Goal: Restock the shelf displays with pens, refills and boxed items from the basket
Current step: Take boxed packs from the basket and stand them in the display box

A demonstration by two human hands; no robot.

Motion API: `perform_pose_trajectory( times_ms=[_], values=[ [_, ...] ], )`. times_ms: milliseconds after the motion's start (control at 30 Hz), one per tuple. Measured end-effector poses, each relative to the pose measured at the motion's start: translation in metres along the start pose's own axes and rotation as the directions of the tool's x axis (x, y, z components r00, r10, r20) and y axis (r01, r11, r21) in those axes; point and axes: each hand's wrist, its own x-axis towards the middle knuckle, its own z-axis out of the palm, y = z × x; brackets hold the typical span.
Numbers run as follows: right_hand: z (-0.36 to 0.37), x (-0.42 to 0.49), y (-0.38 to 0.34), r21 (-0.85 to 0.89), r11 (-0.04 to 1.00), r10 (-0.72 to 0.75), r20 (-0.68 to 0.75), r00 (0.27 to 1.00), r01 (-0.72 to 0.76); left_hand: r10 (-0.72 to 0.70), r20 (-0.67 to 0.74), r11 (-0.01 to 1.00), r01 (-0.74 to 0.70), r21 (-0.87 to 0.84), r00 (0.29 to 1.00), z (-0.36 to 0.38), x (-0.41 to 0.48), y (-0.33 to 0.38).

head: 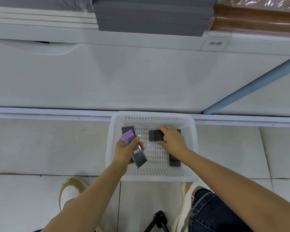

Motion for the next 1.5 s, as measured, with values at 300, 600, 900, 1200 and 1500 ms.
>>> perform_pose_trajectory(
  times_ms=[300,600,900,1200,1500],
  values=[
    [-0.017,0.011,-0.01,0.163,0.984,-0.095,0.168,0.981,0.068,0.023,0.035,1.0,-0.023,-0.014,0.999,-0.011,-0.009,0.012],
    [-0.095,0.004,-0.105,0.874,0.475,-0.144,0.192,0.971,-0.102,0.164,0.214,0.986,-0.158,-0.044,0.963,-0.026,-0.053,0.08],
    [-0.187,-0.038,-0.197,0.824,0.498,-0.176,-0.21,0.962,0.271,0.428,0.264,0.897,-0.441,-0.009,0.865,-0.049,-0.133,0.175],
    [-0.329,-0.093,-0.287,0.612,0.52,-0.285,-0.533,0.797,0.596,0.524,0.369,0.851,-0.486,-0.197,0.768,-0.073,-0.224,0.296],
    [-0.459,-0.106,-0.354,0.297,0.627,-0.303,-0.758,0.577,0.72,0.775,0.252,0.627,-0.755,-0.191,0.579,-0.093,-0.275,0.366]
  ],
)
